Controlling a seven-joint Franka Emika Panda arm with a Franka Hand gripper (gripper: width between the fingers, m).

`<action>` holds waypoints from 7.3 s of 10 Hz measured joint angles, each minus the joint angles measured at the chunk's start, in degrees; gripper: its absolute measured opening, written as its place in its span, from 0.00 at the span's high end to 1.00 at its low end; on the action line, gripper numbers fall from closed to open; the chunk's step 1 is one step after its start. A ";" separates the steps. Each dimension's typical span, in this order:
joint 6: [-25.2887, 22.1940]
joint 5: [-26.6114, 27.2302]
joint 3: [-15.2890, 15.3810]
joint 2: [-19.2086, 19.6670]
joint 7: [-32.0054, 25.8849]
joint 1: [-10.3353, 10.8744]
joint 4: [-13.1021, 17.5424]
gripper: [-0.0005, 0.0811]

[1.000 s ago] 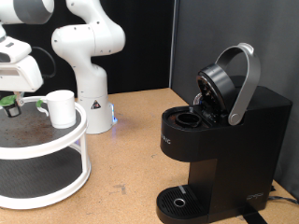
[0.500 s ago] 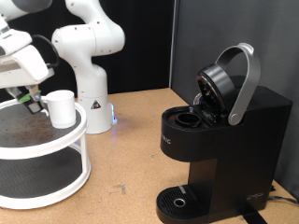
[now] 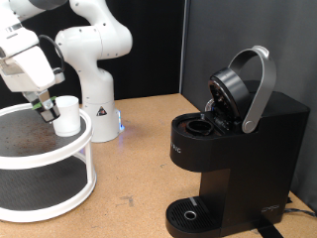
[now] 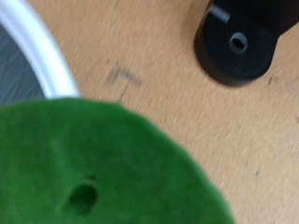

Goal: Make a cup of coffee with the keurig machine

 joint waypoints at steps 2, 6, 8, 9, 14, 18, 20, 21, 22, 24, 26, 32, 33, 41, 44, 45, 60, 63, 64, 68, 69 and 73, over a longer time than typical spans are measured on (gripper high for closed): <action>-8.49 7.85 -1.05 -0.01 0.80 2.04 3.24 0.44; -8.27 15.24 2.79 0.15 10.53 4.56 7.11 0.44; -5.93 15.21 4.25 0.21 12.42 4.13 6.42 0.44; -8.43 15.63 3.96 0.22 13.11 4.19 6.71 0.44; -13.72 24.92 6.44 3.95 28.89 7.30 10.22 0.44; -9.93 28.26 7.85 5.57 29.48 8.52 10.65 0.44; -9.04 30.32 8.45 5.55 29.54 8.78 10.75 0.45; -8.32 30.39 9.50 5.55 29.57 8.94 10.85 0.45; -7.14 29.39 11.16 5.57 29.88 9.09 10.87 0.45; -5.40 28.20 14.76 5.59 31.77 9.43 10.85 0.45; -5.14 28.21 17.11 5.50 33.64 9.53 10.85 0.45; -1.26 29.33 19.12 5.12 37.04 9.51 10.63 0.45; -1.26 28.56 19.22 5.32 36.99 9.51 10.57 0.45; 8.76 25.38 25.71 10.87 38.99 9.61 7.39 0.45; 10.53 25.34 26.31 12.86 39.02 9.61 6.74 0.45; 10.86 25.33 26.35 13.56 39.02 9.61 6.65 0.45; 12.18 24.95 28.83 18.58 44.00 9.68 8.19 0.45; 12.42 27.52 29.13 18.61 42.70 9.68 8.24 0.04; 12.35 28.58 29.13 18.55 41.92 9.68 8.30 0.04; 7.81 32.35 27.39 15.32 35.03 9.11 8.05 0.01; 7.69 32.51 26.82 13.39 34.14 8.90 6.92 0.01; 8.31 37.09 26.15 12.47 33.96 8.88 7.33 0.01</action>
